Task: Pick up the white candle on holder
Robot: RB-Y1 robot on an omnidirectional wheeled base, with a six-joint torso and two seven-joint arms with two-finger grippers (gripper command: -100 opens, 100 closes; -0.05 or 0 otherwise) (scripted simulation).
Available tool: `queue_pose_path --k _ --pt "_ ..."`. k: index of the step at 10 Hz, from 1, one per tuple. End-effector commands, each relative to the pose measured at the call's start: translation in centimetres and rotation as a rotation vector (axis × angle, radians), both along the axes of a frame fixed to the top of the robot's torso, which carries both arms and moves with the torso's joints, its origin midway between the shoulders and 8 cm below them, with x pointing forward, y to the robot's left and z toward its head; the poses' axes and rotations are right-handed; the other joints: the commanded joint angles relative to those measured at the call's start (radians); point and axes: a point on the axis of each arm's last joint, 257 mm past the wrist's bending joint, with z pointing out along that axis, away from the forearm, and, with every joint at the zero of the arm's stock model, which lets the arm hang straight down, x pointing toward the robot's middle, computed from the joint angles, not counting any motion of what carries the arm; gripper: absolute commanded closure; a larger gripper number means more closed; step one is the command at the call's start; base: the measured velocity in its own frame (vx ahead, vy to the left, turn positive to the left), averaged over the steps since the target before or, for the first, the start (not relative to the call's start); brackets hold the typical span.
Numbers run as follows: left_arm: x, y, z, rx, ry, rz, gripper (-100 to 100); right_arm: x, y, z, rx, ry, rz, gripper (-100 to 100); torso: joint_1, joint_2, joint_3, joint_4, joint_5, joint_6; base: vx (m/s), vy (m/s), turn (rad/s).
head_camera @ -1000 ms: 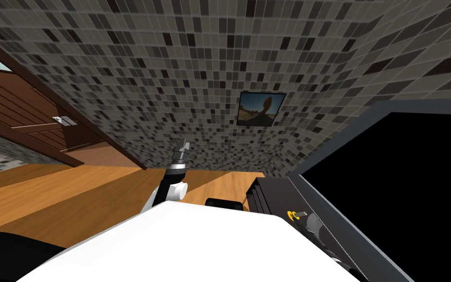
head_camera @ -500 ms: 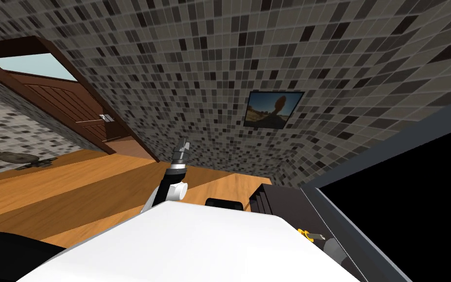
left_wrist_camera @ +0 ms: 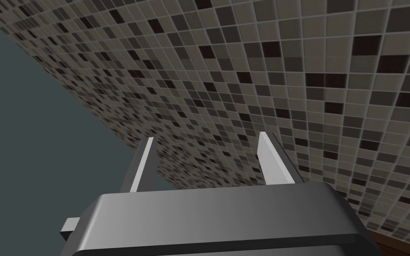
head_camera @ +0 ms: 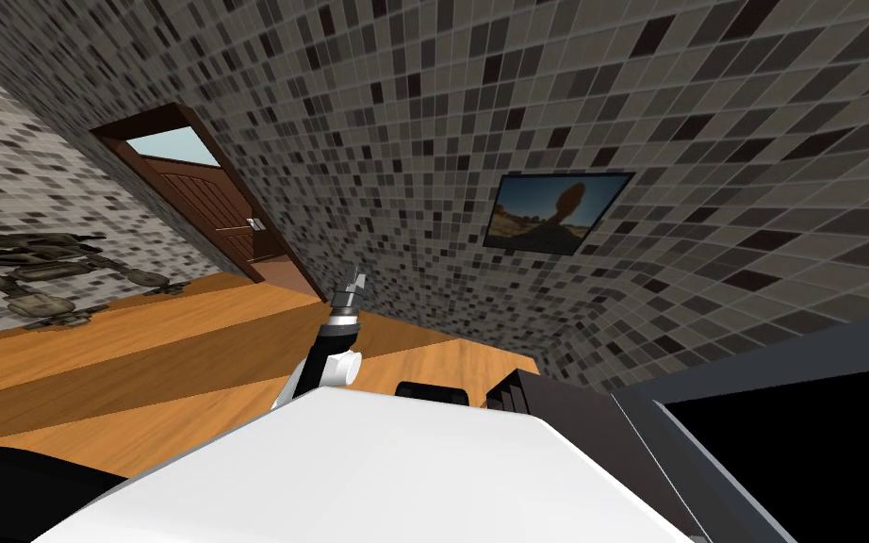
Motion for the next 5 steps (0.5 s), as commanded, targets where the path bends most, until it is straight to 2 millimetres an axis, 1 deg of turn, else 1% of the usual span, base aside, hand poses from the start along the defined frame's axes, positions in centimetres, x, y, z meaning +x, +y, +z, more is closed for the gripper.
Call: queue_pose_path --k 1,2,3,4,5 --pt "0.0 0.0 0.0 0.0 0.0 0.0 0 -1.0 -0.9 0.0 -0.013 0.041 0.019 -100 0.0 0.0 0.0 0.0 0.0 0.0 0.072 -0.018 0.236" --pt "0.0 0.0 0.0 0.0 0.0 0.0 0 -0.6 -0.4 0.0 -0.008 0.024 0.011 -100 0.001 -0.001 -0.001 0.0 0.0 0.0 0.035 -0.012 0.052" --pt "0.0 0.0 0.0 0.0 0.0 0.0 0 -0.6 -0.5 0.0 -0.009 0.027 0.013 0 0.002 0.0 0.0 0.0 0.0 0.001 0.006 -0.003 -0.008" --pt "0.0 0.0 0.0 0.0 0.0 0.0 0 -0.6 -0.5 -0.9 -0.01 0.023 0.004 -100 0.002 0.002 0.001 0.0 0.0 0.001 -0.008 -0.014 0.067" --pt "0.0 0.0 0.0 0.0 0.0 0.0 0 -0.6 -0.4 -1.3 -0.01 0.021 0.0 -100 0.002 0.003 0.002 0.001 0.0 0.001 -0.019 -0.025 0.077"
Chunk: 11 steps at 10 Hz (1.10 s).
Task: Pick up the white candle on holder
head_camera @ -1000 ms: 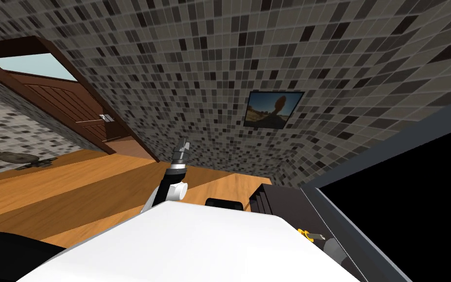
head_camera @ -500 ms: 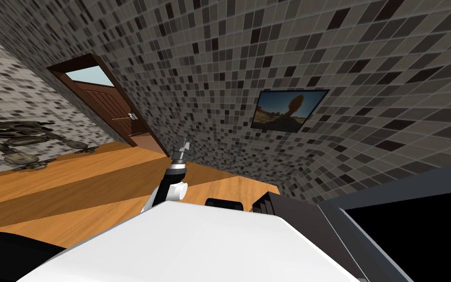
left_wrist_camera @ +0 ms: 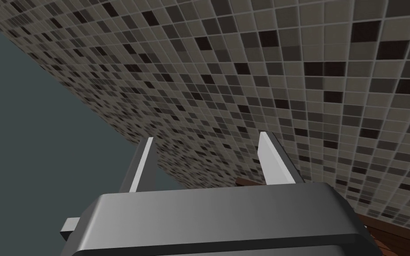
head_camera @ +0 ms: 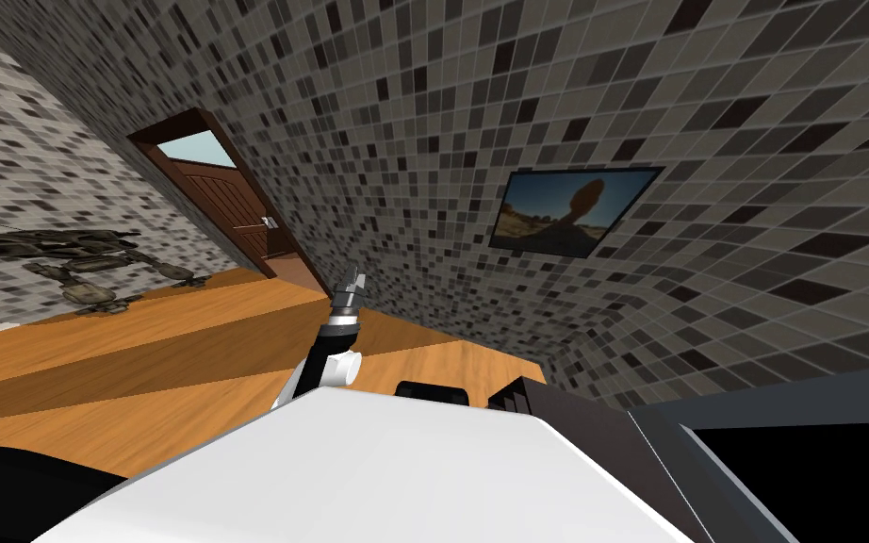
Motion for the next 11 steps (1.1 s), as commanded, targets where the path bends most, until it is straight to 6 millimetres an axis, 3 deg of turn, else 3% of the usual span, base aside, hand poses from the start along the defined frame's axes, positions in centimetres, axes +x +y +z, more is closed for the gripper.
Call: queue_pose_path --k 1,3,4,8,9,10,11 --pt "0.0 0.0 0.0 0.0 0.0 0.0 0 0.1 0.0 -0.8 0.0 -0.004 -0.007 -100 0.0 0.0 0.0 0.0 0.0 0.0 -0.023 -0.025 0.038" --pt "0.0 0.0 0.0 0.0 0.0 0.0 0 0.1 0.0 -0.8 -0.001 -0.005 -0.007 -100 -0.008 0.0 0.0 0.001 -0.007 -0.001 -0.011 -0.015 0.023" --pt "0.0 0.0 0.0 0.0 0.0 0.0 0 0.1 0.0 -0.9 -0.001 -0.006 -0.008 100 -0.01 -0.001 0.0 0.0 -0.007 -0.001 0.0 0.0 0.0" --pt "0.0 0.0 0.0 0.0 0.0 0.0 0 0.1 0.0 -0.9 -0.002 -0.006 -0.008 100 -0.01 -0.002 -0.001 0.0 -0.008 -0.001 0.0 0.0 0.0" --pt "0.0 0.0 0.0 0.0 0.0 0.0 0 0.1 0.0 -0.9 -0.002 -0.006 -0.008 0 -0.01 -0.002 -0.001 0.0 -0.008 -0.001 0.0 0.0 0.0" --pt "0.0 0.0 0.0 0.0 0.0 0.0 0 0.0 0.0 -0.1 0.0 -0.001 -0.001 100 -0.01 -0.002 -0.001 0.0 -0.008 -0.001 0.015 0.013 -0.081" --pt "0.0 0.0 0.0 0.0 0.0 0.0 0 0.0 -0.1 0.3 0.0 0.001 0.003 100 -0.009 -0.003 -0.001 0.0 -0.007 0.0 0.023 0.026 -0.065"
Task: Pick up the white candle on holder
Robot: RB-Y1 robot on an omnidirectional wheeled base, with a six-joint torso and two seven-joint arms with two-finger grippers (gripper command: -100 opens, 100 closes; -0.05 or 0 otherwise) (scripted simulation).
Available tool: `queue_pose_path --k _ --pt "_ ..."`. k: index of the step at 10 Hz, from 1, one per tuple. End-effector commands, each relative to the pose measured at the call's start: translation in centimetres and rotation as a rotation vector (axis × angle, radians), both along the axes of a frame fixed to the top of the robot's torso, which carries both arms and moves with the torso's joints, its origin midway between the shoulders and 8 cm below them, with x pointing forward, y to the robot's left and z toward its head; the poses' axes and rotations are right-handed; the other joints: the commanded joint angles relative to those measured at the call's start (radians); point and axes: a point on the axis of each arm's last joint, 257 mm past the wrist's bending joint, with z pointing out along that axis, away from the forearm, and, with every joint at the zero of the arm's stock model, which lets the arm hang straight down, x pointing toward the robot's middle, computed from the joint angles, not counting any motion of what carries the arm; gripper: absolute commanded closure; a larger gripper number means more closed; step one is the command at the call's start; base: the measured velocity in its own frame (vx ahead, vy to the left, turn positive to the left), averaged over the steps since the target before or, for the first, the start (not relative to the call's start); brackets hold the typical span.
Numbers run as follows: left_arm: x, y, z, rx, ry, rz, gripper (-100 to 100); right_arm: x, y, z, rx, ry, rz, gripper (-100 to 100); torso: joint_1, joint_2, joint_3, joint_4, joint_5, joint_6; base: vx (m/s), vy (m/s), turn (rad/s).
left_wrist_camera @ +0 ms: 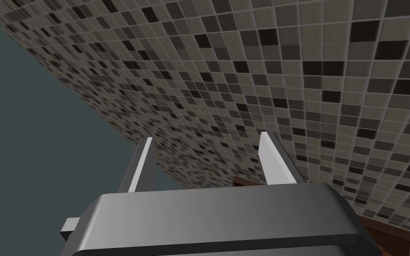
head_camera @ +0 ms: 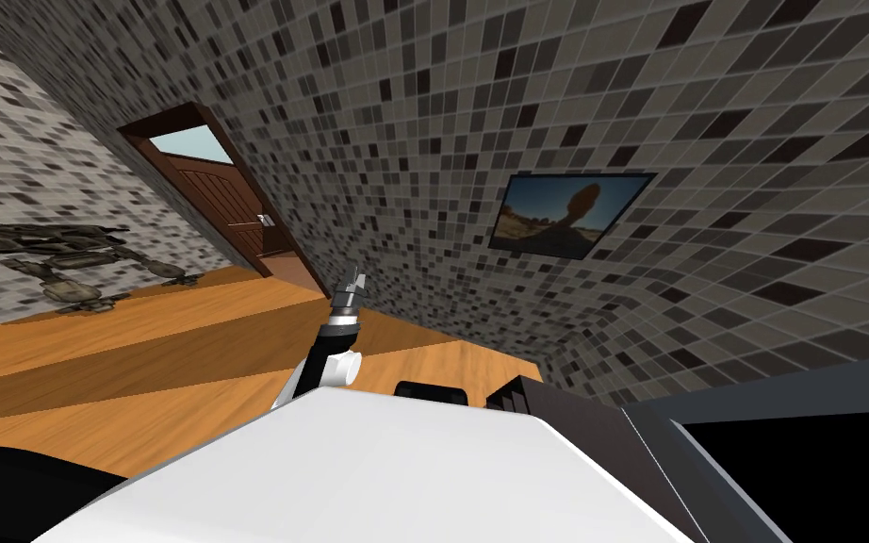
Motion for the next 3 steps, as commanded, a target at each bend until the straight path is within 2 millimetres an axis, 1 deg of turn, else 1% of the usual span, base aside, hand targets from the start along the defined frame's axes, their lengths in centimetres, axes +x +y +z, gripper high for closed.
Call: queue_pose_path --k 1,2,3 --pt "0.0 0.0 0.0 0.0 0.0 0.0 0 -0.05 0.04 0.72 0.001 0.004 0.007 100 0.0 0.0 0.0 0.0 0.0 0.0 0.024 0.028 -0.044" --pt "0.0 0.0 0.0 0.0 0.0 0.0 0 -0.04 0.07 0.42 0.001 0.002 0.004 100 0.0 0.0 0.0 0.0 0.0 0.0 0.01 0.013 -0.011" --pt "0.0 0.0 0.0 0.0 0.0 0.0 0 -0.04 0.09 0.46 0.001 0.003 0.004 0 -0.001 0.0 0.0 0.0 0.0 -0.001 0.0 0.0 0.0"
